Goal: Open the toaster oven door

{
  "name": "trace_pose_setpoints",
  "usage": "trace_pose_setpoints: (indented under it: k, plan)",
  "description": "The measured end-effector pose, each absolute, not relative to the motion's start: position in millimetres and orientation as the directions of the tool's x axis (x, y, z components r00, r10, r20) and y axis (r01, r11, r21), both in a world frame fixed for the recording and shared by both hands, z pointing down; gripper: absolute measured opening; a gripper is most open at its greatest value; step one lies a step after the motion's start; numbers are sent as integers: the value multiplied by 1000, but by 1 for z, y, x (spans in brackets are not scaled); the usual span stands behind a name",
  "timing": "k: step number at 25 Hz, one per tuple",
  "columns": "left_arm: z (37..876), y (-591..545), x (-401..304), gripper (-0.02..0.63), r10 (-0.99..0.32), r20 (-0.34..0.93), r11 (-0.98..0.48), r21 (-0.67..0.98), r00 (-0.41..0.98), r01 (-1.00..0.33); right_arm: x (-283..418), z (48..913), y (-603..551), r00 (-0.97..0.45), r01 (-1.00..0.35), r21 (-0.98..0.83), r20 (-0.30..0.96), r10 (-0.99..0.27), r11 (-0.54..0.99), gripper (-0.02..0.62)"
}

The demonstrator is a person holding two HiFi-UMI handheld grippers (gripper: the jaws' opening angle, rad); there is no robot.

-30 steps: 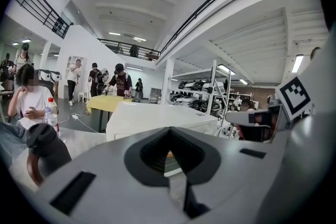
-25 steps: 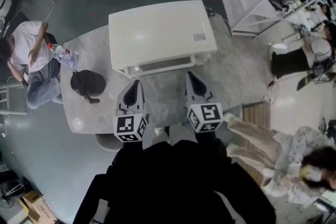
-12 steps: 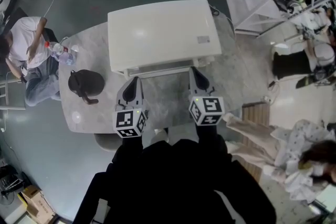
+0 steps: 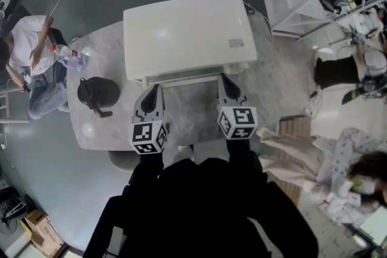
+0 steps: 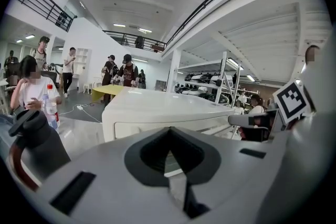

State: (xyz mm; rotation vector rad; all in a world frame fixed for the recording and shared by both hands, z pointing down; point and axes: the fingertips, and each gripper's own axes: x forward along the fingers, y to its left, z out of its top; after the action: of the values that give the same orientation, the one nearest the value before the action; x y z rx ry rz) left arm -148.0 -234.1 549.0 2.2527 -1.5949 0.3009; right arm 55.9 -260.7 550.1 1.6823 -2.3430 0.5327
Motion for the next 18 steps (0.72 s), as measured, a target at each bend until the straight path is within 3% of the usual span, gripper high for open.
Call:
trace_pose_setpoints:
  k: [18]
  plan:
    - [553, -223, -148, 3, -837, 414, -300, 198, 357, -933, 57, 554, -250, -335, -940, -213, 428, -839, 267, 3]
